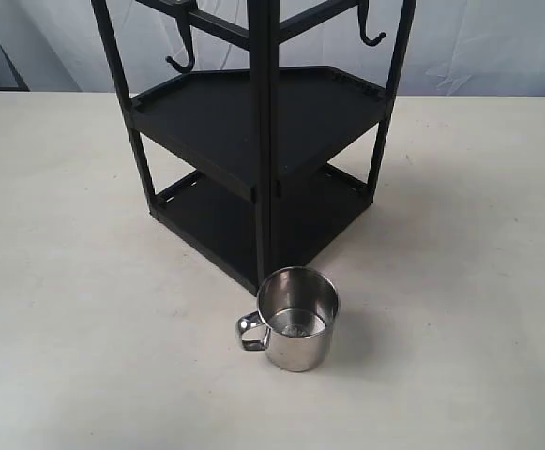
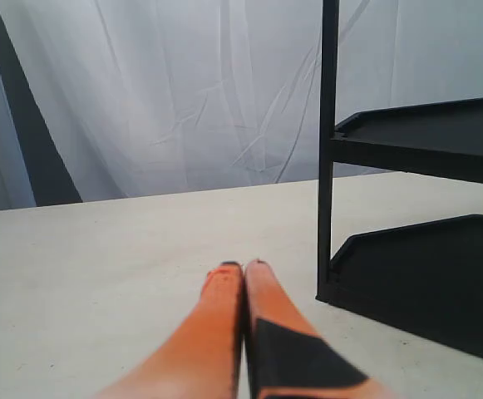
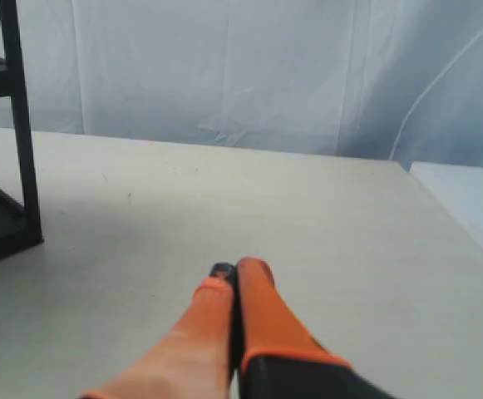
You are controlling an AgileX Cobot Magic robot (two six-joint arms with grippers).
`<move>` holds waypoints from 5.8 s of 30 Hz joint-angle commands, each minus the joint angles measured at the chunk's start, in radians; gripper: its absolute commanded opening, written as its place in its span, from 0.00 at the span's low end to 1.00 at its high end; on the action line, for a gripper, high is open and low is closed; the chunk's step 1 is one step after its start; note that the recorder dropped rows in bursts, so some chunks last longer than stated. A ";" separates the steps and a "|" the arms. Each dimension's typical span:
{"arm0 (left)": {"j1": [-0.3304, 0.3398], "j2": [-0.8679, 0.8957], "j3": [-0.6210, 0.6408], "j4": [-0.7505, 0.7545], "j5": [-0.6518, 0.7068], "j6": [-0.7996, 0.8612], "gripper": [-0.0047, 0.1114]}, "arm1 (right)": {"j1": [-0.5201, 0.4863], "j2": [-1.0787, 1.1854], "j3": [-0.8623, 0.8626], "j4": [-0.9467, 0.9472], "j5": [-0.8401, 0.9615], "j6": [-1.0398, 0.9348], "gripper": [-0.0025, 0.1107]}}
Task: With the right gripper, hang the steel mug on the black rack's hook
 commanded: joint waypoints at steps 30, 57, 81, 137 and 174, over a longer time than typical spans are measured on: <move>-0.005 -0.005 0.000 0.006 -0.005 -0.002 0.05 | -0.002 0.507 -0.511 0.543 0.308 -0.151 0.02; -0.005 -0.005 0.000 0.006 -0.005 -0.002 0.05 | 0.574 1.573 -0.952 0.561 0.515 -0.186 0.42; -0.005 -0.005 0.000 0.006 -0.005 -0.002 0.05 | 0.584 1.706 -0.971 0.515 0.510 -0.024 0.42; -0.005 -0.005 0.000 0.006 -0.005 -0.002 0.05 | -0.019 1.629 -0.971 1.145 0.974 -0.411 0.01; -0.005 -0.005 0.000 0.011 -0.005 -0.002 0.05 | -0.060 1.081 -0.796 0.860 0.235 -0.130 0.01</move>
